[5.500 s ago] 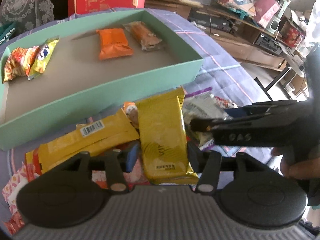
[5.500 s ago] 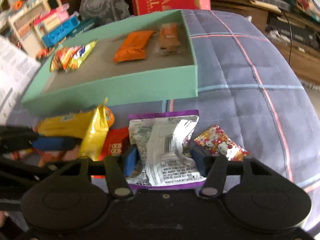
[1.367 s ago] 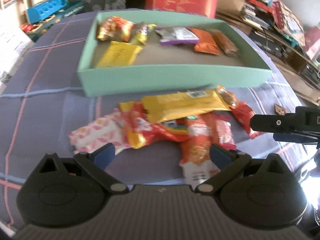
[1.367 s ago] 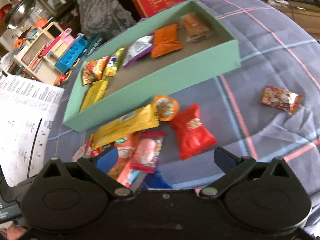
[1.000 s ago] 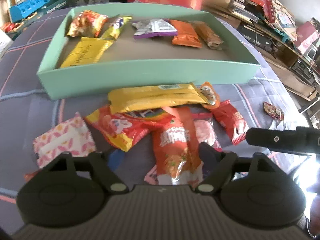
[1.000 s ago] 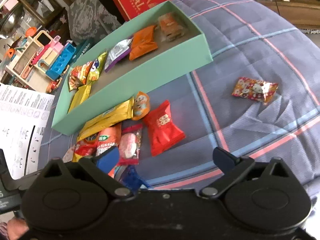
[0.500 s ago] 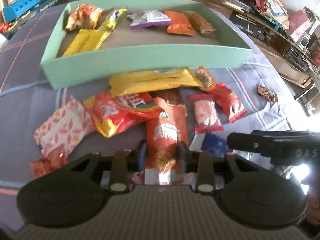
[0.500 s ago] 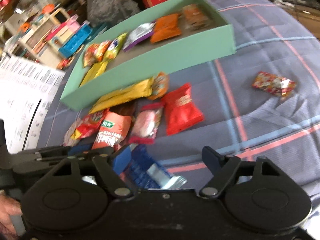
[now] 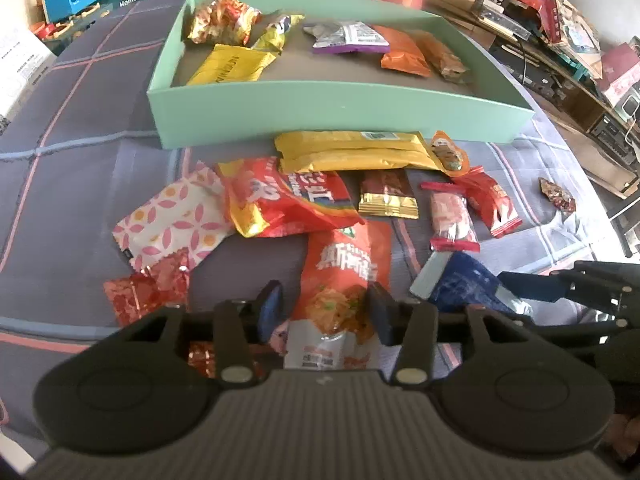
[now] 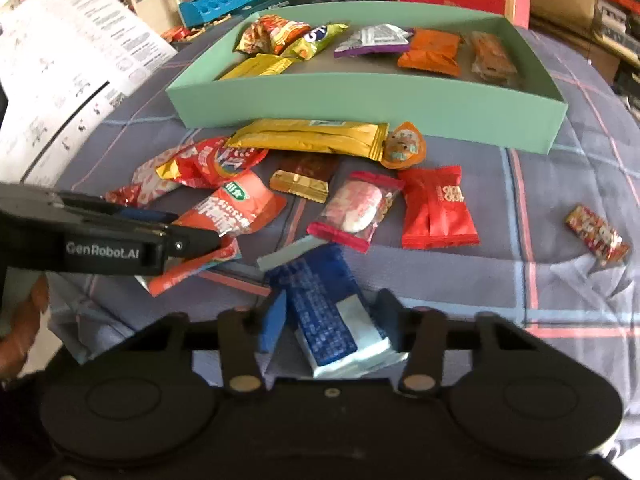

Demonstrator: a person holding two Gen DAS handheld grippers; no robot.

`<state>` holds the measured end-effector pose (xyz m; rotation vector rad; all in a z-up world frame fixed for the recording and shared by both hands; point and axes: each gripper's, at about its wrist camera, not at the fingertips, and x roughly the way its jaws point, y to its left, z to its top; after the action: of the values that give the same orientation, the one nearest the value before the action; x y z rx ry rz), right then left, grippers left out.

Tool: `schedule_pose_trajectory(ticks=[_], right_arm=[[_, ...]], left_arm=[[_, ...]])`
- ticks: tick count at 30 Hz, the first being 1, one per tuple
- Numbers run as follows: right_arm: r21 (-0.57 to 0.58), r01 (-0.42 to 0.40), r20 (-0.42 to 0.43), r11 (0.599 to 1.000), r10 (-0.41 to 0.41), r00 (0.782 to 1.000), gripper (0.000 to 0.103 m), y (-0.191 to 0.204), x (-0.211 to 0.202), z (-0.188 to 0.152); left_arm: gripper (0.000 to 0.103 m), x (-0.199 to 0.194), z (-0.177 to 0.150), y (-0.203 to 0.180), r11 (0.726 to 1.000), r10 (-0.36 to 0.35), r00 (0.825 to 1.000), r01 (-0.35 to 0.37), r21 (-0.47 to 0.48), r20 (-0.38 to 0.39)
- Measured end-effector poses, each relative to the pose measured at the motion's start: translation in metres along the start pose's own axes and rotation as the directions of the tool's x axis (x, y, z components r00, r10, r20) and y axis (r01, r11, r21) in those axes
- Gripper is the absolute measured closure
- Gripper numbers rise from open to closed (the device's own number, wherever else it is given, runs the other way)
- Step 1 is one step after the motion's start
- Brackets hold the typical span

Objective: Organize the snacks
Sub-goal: 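Grasp the orange chip-stick bag with the left gripper while the right grasps the blue-white bar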

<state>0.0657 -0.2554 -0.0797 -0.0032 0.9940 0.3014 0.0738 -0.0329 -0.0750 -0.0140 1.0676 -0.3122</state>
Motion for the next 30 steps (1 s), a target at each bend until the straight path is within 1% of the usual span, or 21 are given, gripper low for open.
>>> schedule_pose_trajectory(ticks=[2,6,11,14,17,21,22,23,24,25,26,30], right_arm=[[0.010,-0.003,0.003,1.000,0.003,1.000,0.063,-0.002,-0.002,0.000],[0.060,0.003,0.004,0.998,-0.003,1.000,0.063,-0.019,-0.006,-0.001],[0.110,0.006,0.009,0.994,-0.007,1.000,0.063,-0.032,-0.010,-0.010],[0.128,0.010,0.013,0.992,-0.011,1.000,0.063,-0.038,-0.014,-0.015],[0.126,0.008,0.017,0.992,-0.010,1.000,0.062,-0.037,-0.016,-0.018],[0.089,0.022,0.022,0.996,-0.024,0.999,0.058,-0.028,-0.014,-0.018],[0.079,0.027,0.024,0.997,-0.029,0.999,0.058,-0.027,-0.013,-0.017],[0.066,0.033,0.026,0.997,-0.035,0.999,0.061,-0.025,-0.013,-0.018],[0.047,0.046,0.028,0.998,-0.048,0.998,0.063,-0.024,-0.013,-0.018],[0.037,0.059,0.032,0.998,-0.060,0.998,0.065,-0.024,-0.013,-0.018],[0.042,0.065,0.035,0.997,-0.066,0.997,0.065,-0.026,-0.013,-0.018],[0.119,0.102,0.046,0.988,-0.108,0.993,0.065,-0.043,-0.018,-0.021]], left_arm=[[0.052,0.000,0.000,0.000,1.000,0.007,1.000,-0.007,-0.002,0.000],[0.047,0.001,0.000,-0.004,1.000,0.019,1.000,-0.019,0.014,-0.006],[0.046,0.007,0.002,-0.023,0.997,0.016,1.000,-0.015,0.082,-0.012],[0.045,0.011,0.002,-0.036,0.990,0.028,1.000,-0.026,0.136,-0.013],[0.045,0.013,0.001,-0.045,0.985,0.032,0.999,-0.030,0.170,-0.012],[0.045,0.013,-0.001,-0.056,0.978,0.034,0.999,-0.032,0.205,-0.009],[0.047,0.013,-0.001,-0.058,0.977,0.034,0.999,-0.031,0.210,-0.007],[0.051,0.013,-0.001,-0.060,0.976,0.031,1.000,-0.029,0.215,-0.003],[0.058,0.012,-0.002,-0.062,0.975,0.019,1.000,-0.019,0.222,-0.001],[0.061,0.011,-0.002,-0.063,0.974,0.012,1.000,-0.013,0.227,0.004],[0.061,0.010,-0.002,-0.064,0.973,0.009,1.000,-0.012,0.230,0.011],[0.061,0.001,-0.004,-0.065,0.972,-0.039,0.998,0.026,0.234,0.050]])
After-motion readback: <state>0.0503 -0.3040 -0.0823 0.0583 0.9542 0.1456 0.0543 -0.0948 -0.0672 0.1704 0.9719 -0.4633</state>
